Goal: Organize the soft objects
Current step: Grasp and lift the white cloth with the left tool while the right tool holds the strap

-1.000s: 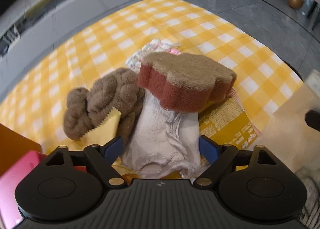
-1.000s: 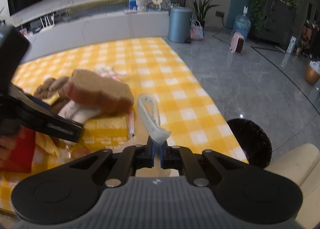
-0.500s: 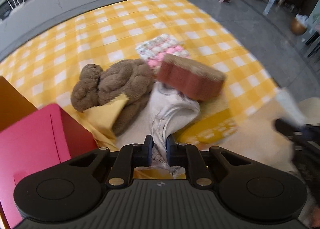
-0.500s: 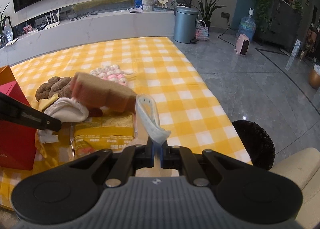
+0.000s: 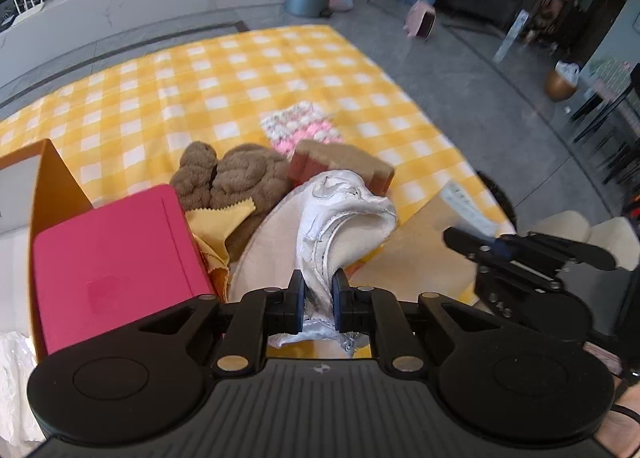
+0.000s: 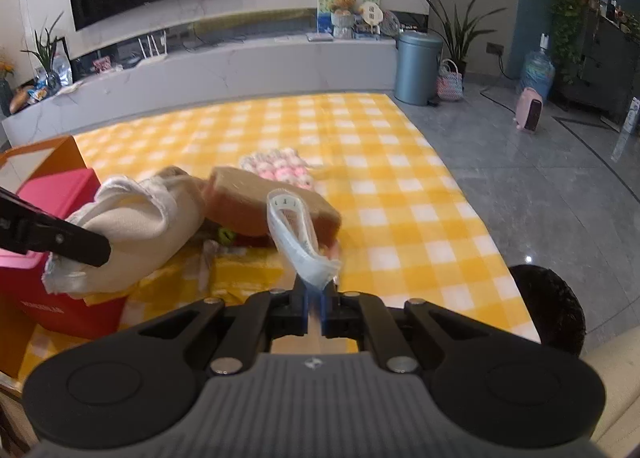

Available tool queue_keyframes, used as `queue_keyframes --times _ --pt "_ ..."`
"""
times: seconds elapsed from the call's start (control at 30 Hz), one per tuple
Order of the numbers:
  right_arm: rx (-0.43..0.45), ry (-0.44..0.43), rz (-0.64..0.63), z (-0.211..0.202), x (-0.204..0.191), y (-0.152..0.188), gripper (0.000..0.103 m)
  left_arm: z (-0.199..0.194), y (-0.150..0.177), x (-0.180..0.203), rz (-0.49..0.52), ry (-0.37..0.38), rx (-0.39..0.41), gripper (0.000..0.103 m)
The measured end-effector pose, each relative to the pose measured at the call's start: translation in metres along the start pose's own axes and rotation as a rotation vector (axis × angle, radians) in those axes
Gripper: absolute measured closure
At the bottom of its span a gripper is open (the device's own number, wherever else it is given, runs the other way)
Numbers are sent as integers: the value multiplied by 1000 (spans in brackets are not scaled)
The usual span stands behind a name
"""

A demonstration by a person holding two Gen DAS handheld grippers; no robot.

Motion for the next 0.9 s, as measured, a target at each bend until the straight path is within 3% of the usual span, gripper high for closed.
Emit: queue_keyframes --times 0.23,0.53,0.77,0.9 --pt "63 -27 36 -8 2 -6 100 -27 1 0 -36 124 57 88" --pt "130 -116 41 -17 -5 -13 100 -43 -2 -1 -36 173 72 88" --pt "174 -159 30 -24 -11 -19 100 -75 -14 -17 -95 297 141 88" --pt "190 -180 20 -27 -17 -23 100 -95 -16 -28 -106 303 200 88"
Point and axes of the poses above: each gripper's, at about its wrist camera, not at the fingertips, and z roughly the way its jaws point, x to its right, y to its underside, the point moved 1 cm from there along z, roughly the way its jaws point, and after that the axes turned 14 degrees about -z, right-handed, at the moved point
